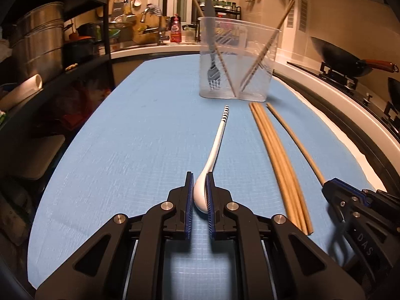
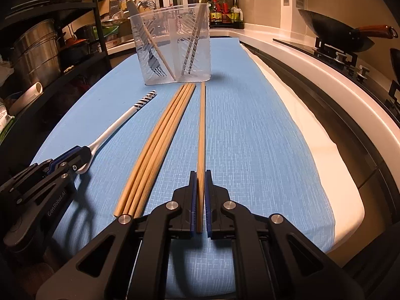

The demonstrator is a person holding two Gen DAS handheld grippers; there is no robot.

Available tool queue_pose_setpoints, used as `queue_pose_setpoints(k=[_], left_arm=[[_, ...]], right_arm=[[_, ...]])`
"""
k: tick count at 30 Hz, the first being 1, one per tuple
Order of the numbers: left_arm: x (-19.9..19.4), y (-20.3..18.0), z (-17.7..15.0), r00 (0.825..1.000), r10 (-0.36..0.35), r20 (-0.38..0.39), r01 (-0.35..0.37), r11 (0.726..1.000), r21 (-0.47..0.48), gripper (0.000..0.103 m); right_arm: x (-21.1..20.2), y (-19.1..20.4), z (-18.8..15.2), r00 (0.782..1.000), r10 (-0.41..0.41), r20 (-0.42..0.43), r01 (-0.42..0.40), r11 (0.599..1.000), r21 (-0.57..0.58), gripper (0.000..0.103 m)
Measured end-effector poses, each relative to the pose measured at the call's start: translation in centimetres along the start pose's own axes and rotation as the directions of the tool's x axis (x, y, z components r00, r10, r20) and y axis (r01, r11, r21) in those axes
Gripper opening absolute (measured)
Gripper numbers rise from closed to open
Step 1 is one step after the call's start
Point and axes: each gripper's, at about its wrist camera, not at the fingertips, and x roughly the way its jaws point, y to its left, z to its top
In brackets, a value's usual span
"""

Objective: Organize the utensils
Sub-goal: 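Grasp the white spoon by its bowl with the left gripper while the right gripper grasps one chopstick, then hold the spoon in the left gripper and the chopstick in the right gripper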

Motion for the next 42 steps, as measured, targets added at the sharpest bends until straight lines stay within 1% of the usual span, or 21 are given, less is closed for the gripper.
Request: queue_pose_setpoints(k=[5,11,22,42], left_arm=[[0.13,0.39,0.06,1.000,-0.019,0.001,0.020,1.000,-0.019,0.010],[0.41,0.20,-0.01,1.000,-0.022,0.008,0.022,1.000,-0.015,0.011],[0.25,-0.34,-0.22,1.000,-0.003,0.021,0.003,1.000,0.021,0.010],[0.21,-0.56,-0.19,1.000,0.000,0.023,-0.001,1.000,0.024,0.010]], right_arm=[[0.08,0.08,0.00,1.000,0.005,0.005,-0.005,1.000,0.005,0.006],[0.11,0.09,-0.01,1.000,0.007,0.011,-0.007,1.000,0.004,0.006],[0.12,0.29,0.04,1.000,0.003,0.017,-0.003,1.000,-0.003,0.006],[0.18,0.39,0.03,1.000,-0.009,0.023,0.009,1.000,-0.024,0.006]])
